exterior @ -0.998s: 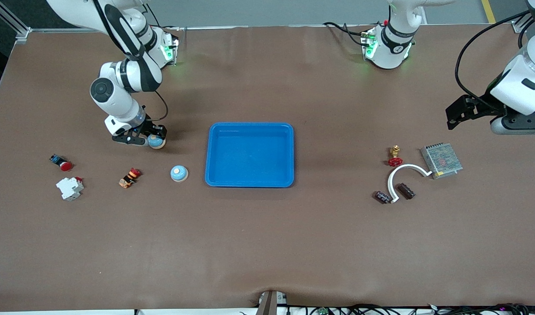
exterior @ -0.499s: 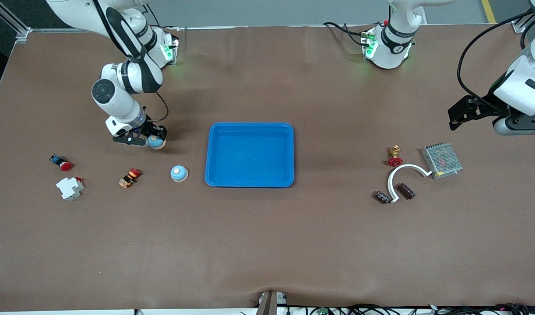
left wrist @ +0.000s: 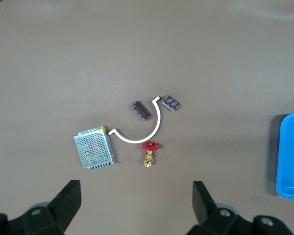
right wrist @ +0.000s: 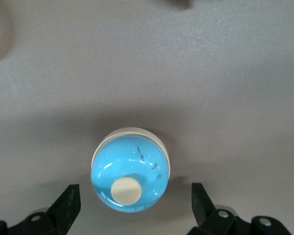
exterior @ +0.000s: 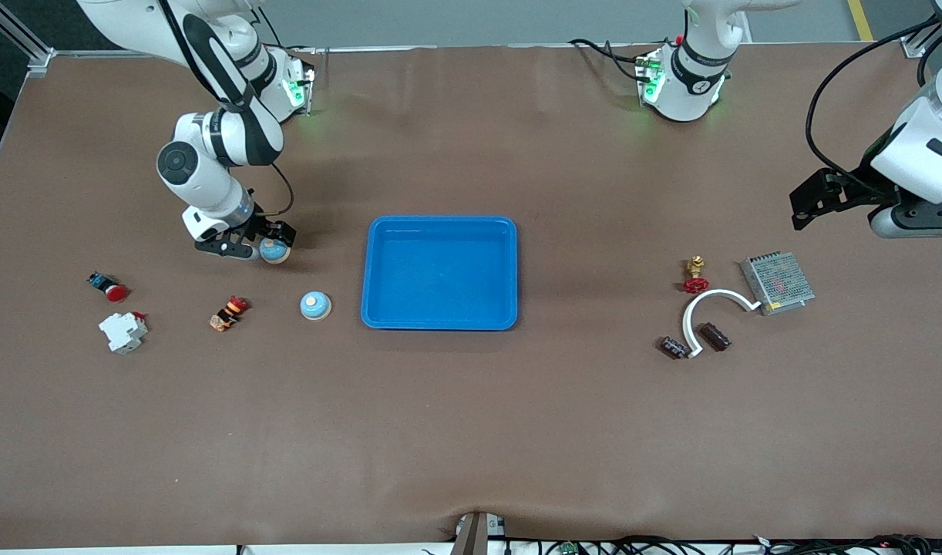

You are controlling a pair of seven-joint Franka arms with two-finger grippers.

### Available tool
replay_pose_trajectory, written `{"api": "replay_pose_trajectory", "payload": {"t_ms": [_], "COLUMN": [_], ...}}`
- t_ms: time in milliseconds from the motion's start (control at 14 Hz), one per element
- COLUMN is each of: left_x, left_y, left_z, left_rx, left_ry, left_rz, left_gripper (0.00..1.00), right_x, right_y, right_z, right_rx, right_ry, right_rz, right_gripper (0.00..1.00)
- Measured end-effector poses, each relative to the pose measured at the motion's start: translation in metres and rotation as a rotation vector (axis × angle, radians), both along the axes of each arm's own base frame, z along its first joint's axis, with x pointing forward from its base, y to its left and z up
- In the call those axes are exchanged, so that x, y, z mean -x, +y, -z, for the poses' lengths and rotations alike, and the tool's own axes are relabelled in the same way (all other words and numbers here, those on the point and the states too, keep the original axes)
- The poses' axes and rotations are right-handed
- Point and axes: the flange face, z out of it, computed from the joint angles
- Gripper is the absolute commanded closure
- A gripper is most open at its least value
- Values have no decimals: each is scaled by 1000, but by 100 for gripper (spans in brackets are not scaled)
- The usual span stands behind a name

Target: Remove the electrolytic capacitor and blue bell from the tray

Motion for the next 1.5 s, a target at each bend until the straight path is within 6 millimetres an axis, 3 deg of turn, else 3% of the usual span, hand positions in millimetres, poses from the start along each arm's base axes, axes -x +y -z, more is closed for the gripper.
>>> {"api": "replay_pose_trajectory", "payload": {"t_ms": [285,570,926,1211,1496], "left_x": [0,0,0,-1,-1], "left_y": [0,0,2,4,4], "left_z": [0,0,0,0,0], "left_rx": [0,0,0,0,0], "left_ry": [0,-1,-1,-1,0], "left_rz": [0,0,-3,-7,-8], "left_gripper": [0,0,0,0,0], "right_x": [-37,-87,-149,-174,-182], "right_y": [0,-66,-115,-141,-145], "right_z": [-31,-84,-175,-208,-236], "right_rx": [-26,-83,-64,-35,-27], "right_ry": [118,158,106,43,44], "right_rz": [-31,-43,-28,-6,-11], "right_gripper": [0,0,0,0,0]}}
